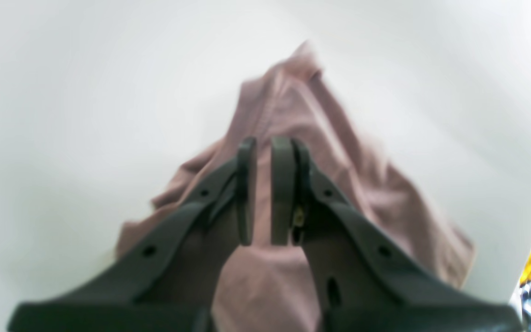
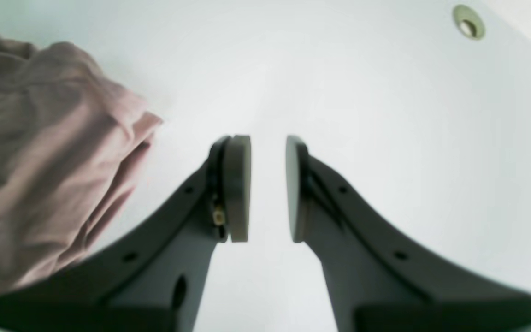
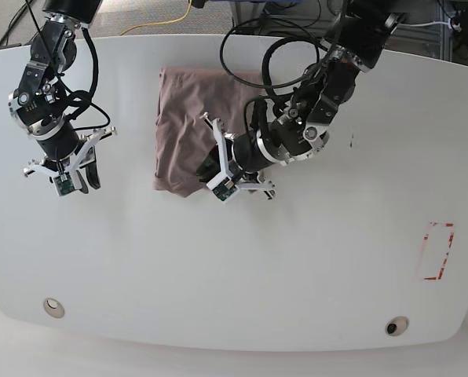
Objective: Layout the t-shirt on the table in an organized manner, then fold the t-shirt properly
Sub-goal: 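Release with the right gripper and drag the bundle with the left gripper, then carry the bundle with the left gripper beside the red rectangle and release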
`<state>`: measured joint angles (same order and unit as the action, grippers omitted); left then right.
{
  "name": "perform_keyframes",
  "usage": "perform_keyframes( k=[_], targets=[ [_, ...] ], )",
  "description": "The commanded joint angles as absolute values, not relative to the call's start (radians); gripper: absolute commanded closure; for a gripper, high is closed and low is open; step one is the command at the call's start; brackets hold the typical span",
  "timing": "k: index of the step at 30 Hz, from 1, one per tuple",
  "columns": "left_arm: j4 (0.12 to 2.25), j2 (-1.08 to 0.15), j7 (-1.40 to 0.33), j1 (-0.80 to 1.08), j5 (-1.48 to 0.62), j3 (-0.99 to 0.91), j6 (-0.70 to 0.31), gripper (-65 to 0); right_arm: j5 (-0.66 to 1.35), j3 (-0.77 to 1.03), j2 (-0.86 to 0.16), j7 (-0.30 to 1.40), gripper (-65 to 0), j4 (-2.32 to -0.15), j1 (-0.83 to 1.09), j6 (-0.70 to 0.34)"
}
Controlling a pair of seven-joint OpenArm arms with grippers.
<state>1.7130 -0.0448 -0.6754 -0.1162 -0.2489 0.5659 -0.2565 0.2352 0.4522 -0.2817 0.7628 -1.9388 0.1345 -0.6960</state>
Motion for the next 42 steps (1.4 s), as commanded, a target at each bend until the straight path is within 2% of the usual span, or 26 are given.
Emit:
perform_keyframes(
  k=[1, 10, 19, 25, 38, 42],
  targets=[
    [1.692, -0.002, -0.611, -0.107, -0.176, 0.596, -0.206, -4.4, 0.252, 0.456, -0.315, 0.734, -12.8, -1.960, 0.119, -0.698],
    [1.503, 0.122, -0.420, -0.005, 0.157, 0.763, -0.028, -4.4, 0.252, 0.456, -0.338, 0.734, -12.8, -1.960, 0.128, -0.698],
    [1.402, 0.110, -0.360, 0.041, 0.139, 0.756, -0.013, -4.4, 0.252, 0.456, -0.332, 0.734, -12.5, -1.962, 0.153, -0.698],
    [1.406, -0.001, -0.360, 0.062, 0.105, 0.638, -0.022, -4.4, 0.254, 0.456, -0.331, 0.734, -12.5, -1.962, 0.165, -0.698],
    [1.618, -0.285, -0.426, 0.205, -0.005, 0.309, -0.160, -4.4, 0.262, 0.456, -0.300, 0.734, -12.4, -1.966, 0.180, -0.698],
    [1.669, -0.351, -0.430, 0.271, -0.024, 0.154, -0.246, -4.3, 0.262, 0.455, -0.297, 0.734, -12.4, -1.966, 0.180, -0.698]
  ],
)
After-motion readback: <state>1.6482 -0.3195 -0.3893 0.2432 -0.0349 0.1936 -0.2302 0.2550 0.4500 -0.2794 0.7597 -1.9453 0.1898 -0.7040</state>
